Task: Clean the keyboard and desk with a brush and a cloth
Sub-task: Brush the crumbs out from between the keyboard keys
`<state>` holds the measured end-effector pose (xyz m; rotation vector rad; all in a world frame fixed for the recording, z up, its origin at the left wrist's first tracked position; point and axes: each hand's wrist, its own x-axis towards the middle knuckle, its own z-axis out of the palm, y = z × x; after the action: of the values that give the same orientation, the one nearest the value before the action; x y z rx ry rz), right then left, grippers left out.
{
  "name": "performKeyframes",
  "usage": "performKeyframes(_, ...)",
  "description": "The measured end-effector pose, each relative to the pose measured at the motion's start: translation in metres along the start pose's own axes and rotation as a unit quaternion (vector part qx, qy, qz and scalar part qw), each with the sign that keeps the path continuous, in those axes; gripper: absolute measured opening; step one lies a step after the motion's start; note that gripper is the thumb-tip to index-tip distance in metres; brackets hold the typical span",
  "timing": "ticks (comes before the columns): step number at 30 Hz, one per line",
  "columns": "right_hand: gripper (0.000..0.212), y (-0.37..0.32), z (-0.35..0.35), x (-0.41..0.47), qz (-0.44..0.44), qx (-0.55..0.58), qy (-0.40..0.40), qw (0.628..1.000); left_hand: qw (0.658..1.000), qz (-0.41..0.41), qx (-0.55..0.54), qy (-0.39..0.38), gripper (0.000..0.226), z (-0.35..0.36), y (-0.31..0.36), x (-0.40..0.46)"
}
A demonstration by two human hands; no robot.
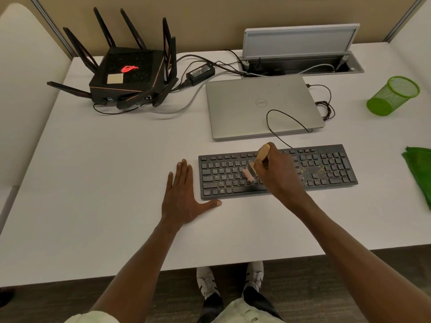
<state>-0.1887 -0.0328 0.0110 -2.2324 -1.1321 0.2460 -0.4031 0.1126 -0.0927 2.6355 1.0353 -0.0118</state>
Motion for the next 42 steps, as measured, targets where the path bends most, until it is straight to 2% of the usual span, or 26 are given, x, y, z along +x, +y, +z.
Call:
performKeyframes(5, 0.01, -0.006, 0.002, 0.004, 0.002, 0.036, 0.028, 0.999, 1.0, -0.002, -0.007, 0.005, 0.147, 0.0, 0.001, 0.0)
performKeyframes(8, 0.008, -0.002, 0.001, 0.0, -0.012, -0.001, 0.001, 1.0, 1.0, -0.003, -0.005, 0.004, 0.147, 0.0, 0.0, -0.001)
performKeyframes(11, 0.007, -0.003, -0.008, 0.001, -0.034, 0.012, -0.017, 0.999, 1.0, -0.001, -0.008, 0.004, 0.146, 0.0, 0.0, -0.001)
performKeyframes(13, 0.005, -0.006, -0.01, 0.004, -0.072, 0.017, -0.031, 0.997, 1.0, 0.001, -0.01, 0.007, 0.146, 0.0, 0.0, -0.001)
performKeyframes(16, 0.004, -0.004, -0.01, 0.007, -0.136, 0.008, -0.099, 0.986, 1.0, 0.001, -0.01, 0.007, 0.145, 0.0, 0.0, -0.001)
performKeyframes(19, 0.006, 0.005, -0.017, 0.008, -0.169, -0.006, -0.132, 0.977, 1.0, 0.0, -0.009, 0.004, 0.145, 0.0, 0.0, -0.001)
performKeyframes(23, 0.009, 0.012, -0.031, 0.012, -0.169, -0.059, -0.131, 0.975, 1.0, -0.001, -0.002, 0.002, 0.145, 0.001, 0.0, 0.0)
performKeyframes(29, 0.009, 0.0, -0.022, 0.01, -0.175, -0.021, -0.146, 0.974, 1.0, -0.003, -0.005, -0.003, 0.147, -0.001, 0.0, 0.0)
performKeyframes(34, 0.016, 0.013, -0.029, 0.01, -0.16, -0.073, -0.131, 0.976, 1.0, -0.002, -0.003, -0.004, 0.147, -0.001, 0.0, -0.001)
performKeyframes(39, 0.008, -0.003, -0.024, 0.007, -0.176, -0.001, -0.11, 0.978, 1.0, 0.002, -0.009, 0.003, 0.147, -0.001, 0.0, -0.001)
performKeyframes(42, 0.012, 0.002, -0.02, 0.005, -0.169, -0.015, -0.123, 0.978, 1.0, 0.0, -0.01, -0.004, 0.146, -0.002, 0.001, -0.001)
